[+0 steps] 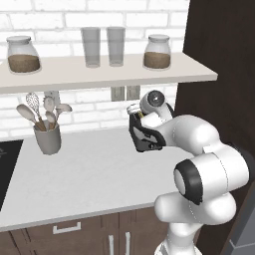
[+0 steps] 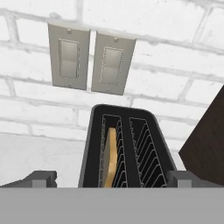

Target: Start the toaster. Once the lever pops up, take the bread to the plate on the dining counter.

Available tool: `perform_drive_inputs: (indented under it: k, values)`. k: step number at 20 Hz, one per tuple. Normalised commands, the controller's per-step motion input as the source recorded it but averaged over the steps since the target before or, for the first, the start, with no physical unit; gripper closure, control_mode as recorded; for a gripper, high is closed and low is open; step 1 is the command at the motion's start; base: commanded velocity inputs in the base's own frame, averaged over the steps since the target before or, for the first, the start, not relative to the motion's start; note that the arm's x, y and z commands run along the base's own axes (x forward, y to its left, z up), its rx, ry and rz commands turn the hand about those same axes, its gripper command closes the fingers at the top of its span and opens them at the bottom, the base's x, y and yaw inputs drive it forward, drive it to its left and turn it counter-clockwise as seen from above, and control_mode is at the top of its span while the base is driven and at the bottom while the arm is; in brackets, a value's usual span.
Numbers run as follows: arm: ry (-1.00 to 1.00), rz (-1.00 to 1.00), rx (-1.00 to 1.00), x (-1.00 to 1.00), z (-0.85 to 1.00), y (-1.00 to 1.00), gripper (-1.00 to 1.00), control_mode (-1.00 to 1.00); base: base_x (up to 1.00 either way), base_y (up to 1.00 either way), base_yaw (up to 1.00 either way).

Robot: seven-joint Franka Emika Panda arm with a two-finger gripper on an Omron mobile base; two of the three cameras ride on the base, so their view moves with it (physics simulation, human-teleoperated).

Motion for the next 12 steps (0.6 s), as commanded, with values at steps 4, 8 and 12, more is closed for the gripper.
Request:
perform_drive_inputs:
  k: [4,8,12]
  values:
    - [0.00,0.00,0.00,0.00,0.00,0.00,-1.00,-1.00,0.00,0.00,0.00]
    - [0.00,0.00,0.00,0.00,0.00,0.00,-1.00,-1.00,0.00,0.00,0.00]
    - [0.00,0.00,0.00,0.00,0.00,0.00,-1.00,-1.00,0.00,0.00,0.00]
